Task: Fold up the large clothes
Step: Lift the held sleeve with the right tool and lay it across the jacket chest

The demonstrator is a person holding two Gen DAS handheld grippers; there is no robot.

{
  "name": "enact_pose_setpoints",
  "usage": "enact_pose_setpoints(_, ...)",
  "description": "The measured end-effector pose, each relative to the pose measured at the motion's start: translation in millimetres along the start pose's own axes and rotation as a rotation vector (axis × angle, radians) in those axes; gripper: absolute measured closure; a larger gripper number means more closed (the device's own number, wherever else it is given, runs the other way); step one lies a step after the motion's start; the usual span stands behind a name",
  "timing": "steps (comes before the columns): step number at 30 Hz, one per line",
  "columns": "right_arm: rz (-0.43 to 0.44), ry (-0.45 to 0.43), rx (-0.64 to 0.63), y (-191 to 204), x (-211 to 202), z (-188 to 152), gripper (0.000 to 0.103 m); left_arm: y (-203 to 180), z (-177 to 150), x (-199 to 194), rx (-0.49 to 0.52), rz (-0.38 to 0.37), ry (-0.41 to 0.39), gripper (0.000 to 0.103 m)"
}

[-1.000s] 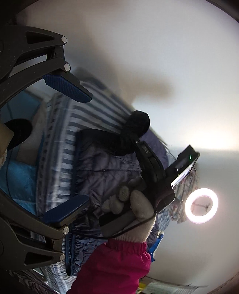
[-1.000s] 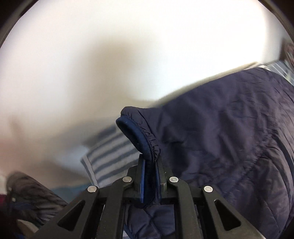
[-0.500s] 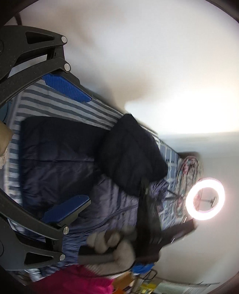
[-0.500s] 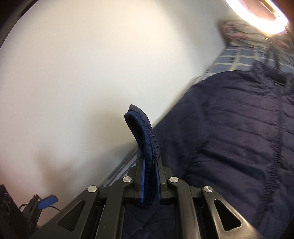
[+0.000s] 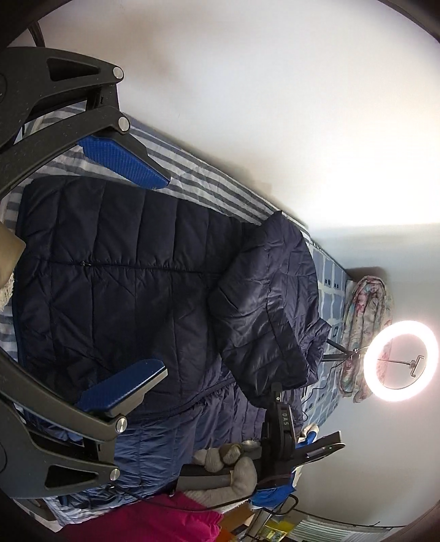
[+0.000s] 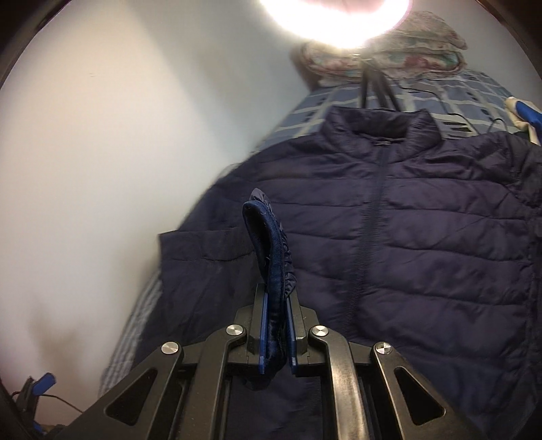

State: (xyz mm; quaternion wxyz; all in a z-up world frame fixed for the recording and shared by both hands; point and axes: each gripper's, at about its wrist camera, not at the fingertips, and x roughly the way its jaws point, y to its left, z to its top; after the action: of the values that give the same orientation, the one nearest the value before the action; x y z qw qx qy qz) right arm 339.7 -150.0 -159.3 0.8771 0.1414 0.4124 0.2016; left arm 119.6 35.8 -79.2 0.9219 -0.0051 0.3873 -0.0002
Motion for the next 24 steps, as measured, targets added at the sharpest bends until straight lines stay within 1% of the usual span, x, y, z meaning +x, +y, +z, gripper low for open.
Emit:
enact_pose_setpoints(7, -0.075, -0.017, 0.011, -36.3, -0.1, 13.9, 0.096, -9.1, 5.0, 1.8, 0.012, 0.006, 0.010, 0.001)
enact_pose_setpoints(13, -0.167, -0.062, 0.074, -82.2, -10.9, 26.0, 0.096, -24.1, 6.8, 5.9, 0.048, 0.013, -0.002, 0.001)
enact_pose_setpoints(17, -0.235, -0.073, 0.102, -109.0, -13.5, 25.0, 0.096, -32.3, 7.1, 12.2, 0.066, 0.012, 0.005, 0.001)
enact_pose_setpoints(24, -0.304, -0.071, 0.159, -143.5, -10.1, 23.0, 0.096, -42.4, 9.3, 13.1, 0.078, 0.000, 0.000, 0.001)
